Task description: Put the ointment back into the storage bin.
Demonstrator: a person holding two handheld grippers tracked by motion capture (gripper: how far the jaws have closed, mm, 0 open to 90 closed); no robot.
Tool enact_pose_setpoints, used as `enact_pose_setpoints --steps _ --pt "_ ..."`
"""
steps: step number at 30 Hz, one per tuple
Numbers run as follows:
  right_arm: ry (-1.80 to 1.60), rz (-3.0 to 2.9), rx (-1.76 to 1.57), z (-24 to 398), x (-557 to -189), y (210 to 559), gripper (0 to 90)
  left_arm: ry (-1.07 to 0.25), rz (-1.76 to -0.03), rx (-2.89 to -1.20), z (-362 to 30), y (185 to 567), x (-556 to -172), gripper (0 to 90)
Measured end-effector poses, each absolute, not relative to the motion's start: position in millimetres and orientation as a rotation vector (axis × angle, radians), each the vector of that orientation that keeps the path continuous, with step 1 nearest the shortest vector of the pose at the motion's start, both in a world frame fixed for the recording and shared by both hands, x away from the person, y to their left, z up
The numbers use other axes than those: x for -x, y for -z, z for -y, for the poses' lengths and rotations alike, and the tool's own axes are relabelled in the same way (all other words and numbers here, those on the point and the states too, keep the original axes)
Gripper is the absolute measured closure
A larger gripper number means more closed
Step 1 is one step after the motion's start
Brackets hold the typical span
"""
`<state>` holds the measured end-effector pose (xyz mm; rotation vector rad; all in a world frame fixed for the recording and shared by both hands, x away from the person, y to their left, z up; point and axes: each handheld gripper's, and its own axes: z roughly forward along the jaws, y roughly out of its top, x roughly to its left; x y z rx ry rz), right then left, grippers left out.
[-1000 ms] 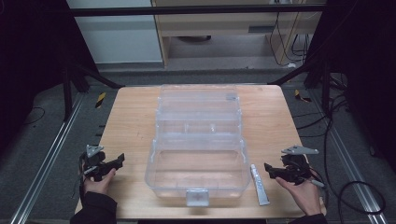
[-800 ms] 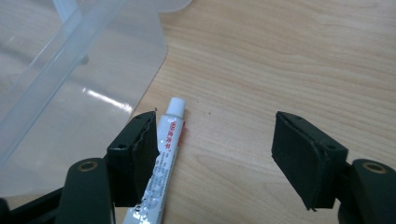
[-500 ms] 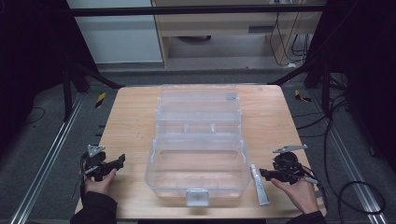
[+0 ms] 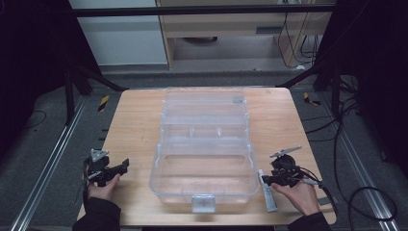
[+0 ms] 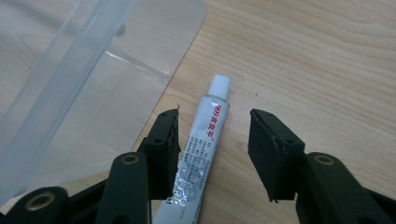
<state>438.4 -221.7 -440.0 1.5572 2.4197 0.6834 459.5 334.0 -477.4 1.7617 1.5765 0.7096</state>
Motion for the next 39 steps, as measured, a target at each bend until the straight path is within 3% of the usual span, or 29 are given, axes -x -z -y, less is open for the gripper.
enact_pose_setpoints --steps 14,39 --pt "-0.626 -2.491 -1.587 216 -439 456 63.8 -0.706 -1.573 -1.771 -333 478 -460 20.6" --pt "-0.471 -2.545 -1.583 206 -446 467 69.0 -0.696 -1.571 -1.786 -332 479 -461 21.0"
